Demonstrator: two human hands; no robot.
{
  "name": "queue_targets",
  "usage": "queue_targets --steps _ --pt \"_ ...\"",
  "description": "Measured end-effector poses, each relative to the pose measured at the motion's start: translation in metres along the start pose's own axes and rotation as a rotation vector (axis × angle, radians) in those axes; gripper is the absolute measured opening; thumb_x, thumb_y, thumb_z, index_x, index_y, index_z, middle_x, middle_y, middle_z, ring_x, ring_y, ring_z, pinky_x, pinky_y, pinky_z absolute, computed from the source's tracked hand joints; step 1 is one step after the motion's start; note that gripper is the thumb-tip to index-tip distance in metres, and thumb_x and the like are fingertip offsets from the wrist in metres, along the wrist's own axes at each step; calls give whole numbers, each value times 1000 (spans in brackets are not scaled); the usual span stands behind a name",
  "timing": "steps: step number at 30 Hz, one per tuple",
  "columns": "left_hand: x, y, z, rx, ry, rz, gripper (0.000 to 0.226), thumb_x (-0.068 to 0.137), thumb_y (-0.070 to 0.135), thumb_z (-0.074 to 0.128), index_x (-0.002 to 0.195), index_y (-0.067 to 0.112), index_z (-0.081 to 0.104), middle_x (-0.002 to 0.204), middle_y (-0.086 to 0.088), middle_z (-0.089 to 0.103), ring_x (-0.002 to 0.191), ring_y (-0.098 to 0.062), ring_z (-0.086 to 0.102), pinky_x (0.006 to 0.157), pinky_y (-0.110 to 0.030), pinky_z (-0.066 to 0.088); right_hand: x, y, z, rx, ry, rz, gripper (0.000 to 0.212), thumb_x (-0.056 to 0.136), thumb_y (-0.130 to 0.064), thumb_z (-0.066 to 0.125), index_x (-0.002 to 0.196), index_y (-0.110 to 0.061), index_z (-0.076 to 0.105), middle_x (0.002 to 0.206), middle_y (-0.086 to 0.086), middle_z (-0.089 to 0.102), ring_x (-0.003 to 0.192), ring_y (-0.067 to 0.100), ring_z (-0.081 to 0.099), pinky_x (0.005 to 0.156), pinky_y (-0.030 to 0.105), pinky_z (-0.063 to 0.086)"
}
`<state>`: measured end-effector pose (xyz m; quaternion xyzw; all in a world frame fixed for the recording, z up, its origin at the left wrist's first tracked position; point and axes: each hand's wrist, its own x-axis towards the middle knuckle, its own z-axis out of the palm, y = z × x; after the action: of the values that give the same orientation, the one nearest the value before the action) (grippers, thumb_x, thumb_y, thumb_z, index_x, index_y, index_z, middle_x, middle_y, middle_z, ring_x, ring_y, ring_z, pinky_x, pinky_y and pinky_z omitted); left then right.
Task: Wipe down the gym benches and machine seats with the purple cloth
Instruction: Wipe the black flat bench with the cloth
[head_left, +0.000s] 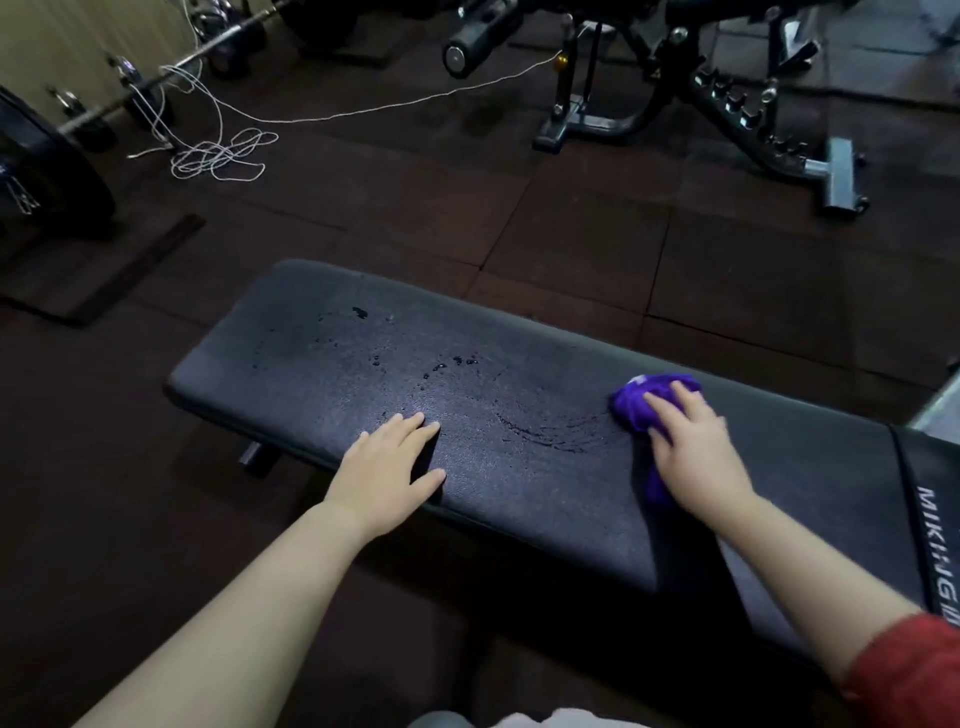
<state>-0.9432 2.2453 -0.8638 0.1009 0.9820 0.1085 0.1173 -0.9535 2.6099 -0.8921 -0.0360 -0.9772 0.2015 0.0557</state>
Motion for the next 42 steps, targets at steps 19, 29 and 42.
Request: queue_targets --steps 19,29,42 --pt "19 -157 -63 41 15 84 63 94 53 44 149 27 29 158 5 23 147 -15 14 116 -41 20 -43 -197 74 76 -141 -342 40 85 -21 67 124 -22 61 143 10 46 131 36 43 108 40 27" --pt "29 -189 -58 43 54 109 62 92 50 51 147 24 36 154 0 31 144 -19 23 113 -42 24 38 -165 72 7 191 354 36 90 -17 54 126 -9 54 148 24 29 134 43 27 108 48 30" --pt "30 -181 -64 -30 189 91 51 89 49 45 130 21 55 127 5 57 118 -19 51 97 -39 42 4 -261 121 9 -45 -293 42 79 -4 64 120 -8 61 136 21 49 125 45 45 102 51 40"
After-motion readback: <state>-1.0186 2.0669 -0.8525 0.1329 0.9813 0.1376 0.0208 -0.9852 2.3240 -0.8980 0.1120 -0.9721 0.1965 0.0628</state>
